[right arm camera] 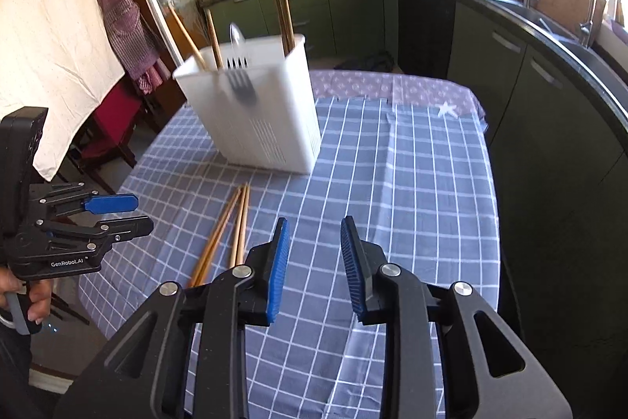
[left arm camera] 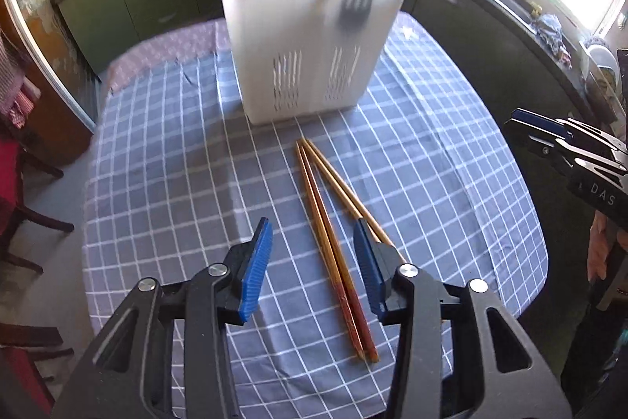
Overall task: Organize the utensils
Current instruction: 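Close the left gripper on a wooden chopstick and lift it upright, then grasp another wooden chopstick with the right gripper while the left gripper holds its chopstick upright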
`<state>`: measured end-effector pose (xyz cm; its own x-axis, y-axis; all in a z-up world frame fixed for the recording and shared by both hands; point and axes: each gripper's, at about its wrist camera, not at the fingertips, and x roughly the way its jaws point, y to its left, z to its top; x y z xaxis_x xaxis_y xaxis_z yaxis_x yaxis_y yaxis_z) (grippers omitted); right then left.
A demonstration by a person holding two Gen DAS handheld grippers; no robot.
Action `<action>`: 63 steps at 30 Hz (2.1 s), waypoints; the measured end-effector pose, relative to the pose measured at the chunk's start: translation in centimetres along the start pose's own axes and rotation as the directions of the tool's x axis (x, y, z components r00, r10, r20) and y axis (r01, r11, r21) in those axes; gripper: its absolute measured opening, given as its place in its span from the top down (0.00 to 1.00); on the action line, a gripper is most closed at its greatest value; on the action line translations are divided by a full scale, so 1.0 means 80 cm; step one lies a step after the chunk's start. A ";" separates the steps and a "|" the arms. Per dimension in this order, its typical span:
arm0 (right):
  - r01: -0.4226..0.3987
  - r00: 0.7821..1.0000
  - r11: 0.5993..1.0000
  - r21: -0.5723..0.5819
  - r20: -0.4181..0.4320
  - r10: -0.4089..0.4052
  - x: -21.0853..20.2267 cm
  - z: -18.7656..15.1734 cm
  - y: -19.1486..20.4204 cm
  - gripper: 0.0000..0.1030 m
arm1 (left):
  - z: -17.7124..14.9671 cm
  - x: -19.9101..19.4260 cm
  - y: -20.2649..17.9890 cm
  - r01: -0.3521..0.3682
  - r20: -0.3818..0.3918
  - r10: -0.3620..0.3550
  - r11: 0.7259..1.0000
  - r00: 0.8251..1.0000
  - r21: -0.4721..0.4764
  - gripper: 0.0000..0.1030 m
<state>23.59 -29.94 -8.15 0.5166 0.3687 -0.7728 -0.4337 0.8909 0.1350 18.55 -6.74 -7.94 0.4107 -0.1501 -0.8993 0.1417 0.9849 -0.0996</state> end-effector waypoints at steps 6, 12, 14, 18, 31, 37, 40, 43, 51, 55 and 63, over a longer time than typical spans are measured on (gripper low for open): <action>-0.012 0.998 1.000 0.005 -0.062 0.012 0.033 -0.025 -0.005 0.73 | 0.005 0.052 -0.002 0.017 -0.130 -0.023 0.999 0.991 -0.051 0.71; -0.021 0.996 1.000 0.007 -0.084 0.022 0.042 -0.028 -0.008 0.73 | 0.015 0.089 0.003 0.013 -0.223 -0.034 0.995 0.974 -0.095 0.82; -0.028 0.996 1.000 0.009 -0.086 0.028 0.044 -0.029 -0.009 0.73 | 0.017 0.099 0.004 -0.007 -0.238 -0.016 0.995 0.971 -0.098 0.86; -0.036 0.995 0.999 0.008 -0.092 0.037 0.044 -0.030 -0.008 0.73 | 0.018 0.107 0.006 -0.026 -0.250 -0.001 0.994 0.968 -0.105 0.87; -0.054 0.993 0.999 0.008 -0.107 0.054 0.050 -0.033 -0.010 0.73 | 0.040 0.123 0.004 -0.057 -0.293 0.025 0.993 0.956 -0.100 0.89; -0.048 0.993 0.999 -0.002 -0.113 0.047 0.050 -0.030 -0.009 0.73 | 0.048 0.134 -0.008 -0.080 -0.297 0.056 0.994 0.953 -0.071 0.92; -0.045 0.991 0.999 -0.016 -0.124 0.042 0.052 -0.030 -0.006 0.73 | 0.048 0.133 -0.008 -0.075 -0.298 0.050 0.994 0.953 -0.076 0.94; -0.036 0.990 0.999 -0.029 -0.141 0.032 0.057 -0.029 -0.003 0.73 | 0.045 0.125 0.005 -0.072 -0.278 0.046 0.994 0.959 -0.084 0.94; -0.062 0.971 0.997 -0.056 -0.233 0.048 0.086 -0.015 0.016 0.73 | 0.037 0.034 0.019 -0.033 -0.076 0.027 0.997 0.997 -0.073 0.94; -0.108 0.955 0.992 -0.069 -0.285 0.084 0.109 -0.006 0.043 0.73 | 0.018 -0.019 0.029 -0.018 0.044 0.021 0.998 0.999 -0.060 0.94; -0.100 0.929 0.986 -0.136 -0.368 0.043 0.159 0.009 0.093 0.73 | -0.009 -0.067 0.034 -0.026 0.174 0.029 0.999 0.984 -0.020 0.94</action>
<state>27.48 -18.46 -16.55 0.1892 0.2834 -0.9402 -0.5800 0.8048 0.1259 16.07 -3.16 -3.70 0.5649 -0.1343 -0.8141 0.1128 0.9900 -0.0850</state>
